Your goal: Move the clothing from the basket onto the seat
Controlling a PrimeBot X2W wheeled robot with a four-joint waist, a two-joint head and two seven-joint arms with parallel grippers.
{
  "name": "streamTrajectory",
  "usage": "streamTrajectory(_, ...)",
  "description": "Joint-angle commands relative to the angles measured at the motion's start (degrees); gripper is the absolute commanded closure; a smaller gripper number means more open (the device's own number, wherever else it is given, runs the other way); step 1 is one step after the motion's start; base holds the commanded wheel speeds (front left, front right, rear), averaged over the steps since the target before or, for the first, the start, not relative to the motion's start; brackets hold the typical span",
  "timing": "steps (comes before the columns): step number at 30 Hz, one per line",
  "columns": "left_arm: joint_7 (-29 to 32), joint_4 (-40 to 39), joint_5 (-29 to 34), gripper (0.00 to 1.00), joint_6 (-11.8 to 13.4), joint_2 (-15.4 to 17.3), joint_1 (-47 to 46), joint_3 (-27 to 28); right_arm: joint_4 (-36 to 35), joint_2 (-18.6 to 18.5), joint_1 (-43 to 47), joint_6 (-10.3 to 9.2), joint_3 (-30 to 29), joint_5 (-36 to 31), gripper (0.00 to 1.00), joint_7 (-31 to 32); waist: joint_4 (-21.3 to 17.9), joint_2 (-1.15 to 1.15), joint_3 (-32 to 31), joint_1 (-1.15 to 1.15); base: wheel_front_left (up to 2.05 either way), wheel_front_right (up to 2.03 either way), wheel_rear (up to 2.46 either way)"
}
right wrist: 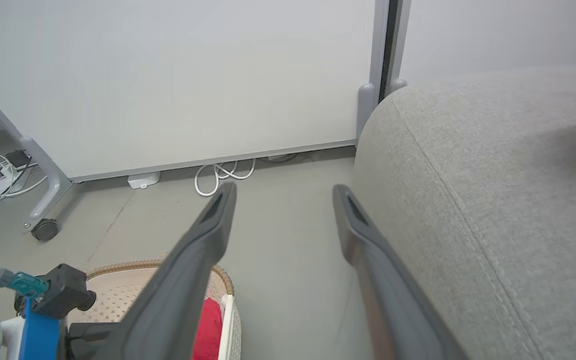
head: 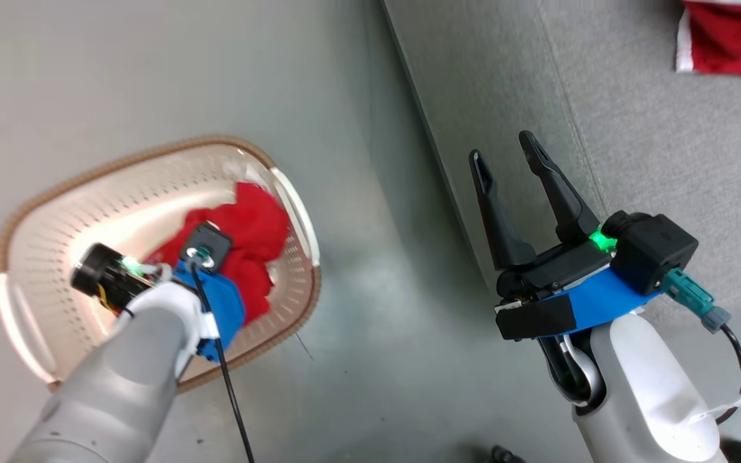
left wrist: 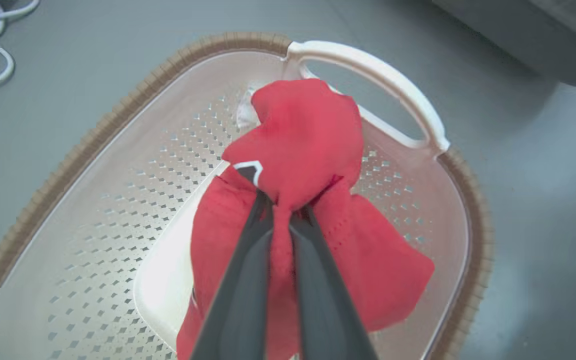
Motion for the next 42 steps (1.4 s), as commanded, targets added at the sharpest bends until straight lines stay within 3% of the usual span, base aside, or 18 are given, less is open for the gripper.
streamTrajectory(1, -1.11, -0.33, -0.48, 1.0, -0.41, -1.15, 1.57, 0.13, 0.34, -0.02, 1.15, 0.01, -0.51, -0.78, 0.0, 0.43, 4.13, 0.0, -6.73, 0.01, 0.0, 0.0, 0.0)
streamTrajectory(12, -5.3, -3.06, -2.34, 1.0, -2.23, -6.54, 5.49, 0.43, -0.29, -0.02, 6.53, 0.01, -2.13, -4.02, 0.0, 6.08, 12.05, 0.0, -21.07, 0.01, 0.0, 0.0, 0.0)
streamTrajectory(22, -5.76, -8.78, -3.89, 1.0, -3.06, -8.78, 5.13, 2.04, -1.93, -0.05, 11.59, 0.01, -2.98, -4.91, 0.0, 11.02, 17.6, 0.0, -30.8, 0.01, 0.0, 0.0, 0.0)
streamTrajectory(31, -5.74, -12.69, -4.76, 1.0, -3.45, -9.64, 3.06, 2.17, -2.64, -0.04, 14.81, 0.01, -2.75, -4.06, 0.0, 13.19, 20.24, 0.0, -36.18, 0.01, 0.0, 0.0, 0.0)
streamTrajectory(42, -4.64, -16.27, -7.76, 1.0, -3.67, -9.84, -0.56, 0.42, -2.47, -0.04, 16.66, 0.01, -1.72, -3.11, 0.0, 14.17, 20.72, 0.0, -38.85, 0.01, 0.0, 0.0, 0.0)
